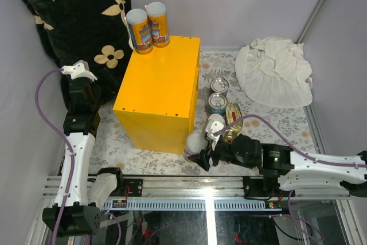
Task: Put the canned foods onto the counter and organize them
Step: Pick up the canned food from the center of the board, then place the canned food on the counter.
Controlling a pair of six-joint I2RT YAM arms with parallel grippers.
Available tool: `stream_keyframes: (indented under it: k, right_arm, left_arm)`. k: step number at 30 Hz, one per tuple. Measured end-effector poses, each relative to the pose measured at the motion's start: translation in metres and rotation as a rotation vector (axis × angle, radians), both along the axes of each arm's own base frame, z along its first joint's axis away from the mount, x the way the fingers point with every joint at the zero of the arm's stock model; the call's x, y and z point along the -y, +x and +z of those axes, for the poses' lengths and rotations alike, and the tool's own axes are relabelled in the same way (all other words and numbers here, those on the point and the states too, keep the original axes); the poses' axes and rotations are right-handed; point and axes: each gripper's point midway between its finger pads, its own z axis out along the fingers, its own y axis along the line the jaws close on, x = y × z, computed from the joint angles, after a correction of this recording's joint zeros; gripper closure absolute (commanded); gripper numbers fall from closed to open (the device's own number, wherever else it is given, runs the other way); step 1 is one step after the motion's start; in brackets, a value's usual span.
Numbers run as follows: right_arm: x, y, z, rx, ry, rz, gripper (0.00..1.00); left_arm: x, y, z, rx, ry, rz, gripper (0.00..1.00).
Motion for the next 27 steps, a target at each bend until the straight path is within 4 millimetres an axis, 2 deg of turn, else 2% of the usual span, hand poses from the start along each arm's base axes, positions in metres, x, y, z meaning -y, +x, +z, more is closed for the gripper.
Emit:
stream_keyframes:
  k: [4,8,10,13,16,17,20,22,25,27]
  right_arm:
    - [0.006,-0.008,0.079,0.028,0.036,0.057,0.95]
    - [0.015,-0.017,0.145,0.049,0.073,0.106,0.94]
    - [0.019,-0.02,0.174,0.063,0.088,0.128,0.93]
    - [0.021,-0.02,0.205,0.084,0.091,0.138,0.93]
    - [0.013,-0.015,0.239,0.116,0.082,0.128,0.94]
    - [0.004,-0.01,0.252,0.134,0.077,0.119,0.94]
    - [-0.021,0.003,0.274,0.164,0.081,0.106,0.95]
    - [-0.042,0.018,0.277,0.162,0.073,0.104,0.96]
    - [-0.068,0.057,0.26,0.12,0.031,0.084,0.95]
    - [-0.082,0.086,0.241,0.087,-0.006,0.054,0.95]
  left_arm:
    - [0.0,0.0,0.0,0.0,0.0,0.0,0.0]
    - [0.0,0.0,0.0,0.0,0.0,0.0,0.0]
    - [0.0,0.0,0.0,0.0,0.0,0.0,0.0]
    - [0.0,0.0,0.0,0.0,0.001,0.0,0.0]
    - [0.0,0.0,-0.001,-0.002,0.0,-0.002,0.0]
    - [0.0,0.0,-0.001,-0.003,0.0,-0.003,0.0]
    - [0.001,0.0,-0.001,-0.004,0.002,-0.006,0.0]
    - [0.0,0.0,-0.001,-0.004,0.005,-0.007,0.0]
    - [0.0,0.0,-0.001,-0.004,0.009,-0.008,0.0]
    - [0.0,0.0,-0.001,-0.004,0.009,-0.009,0.0]
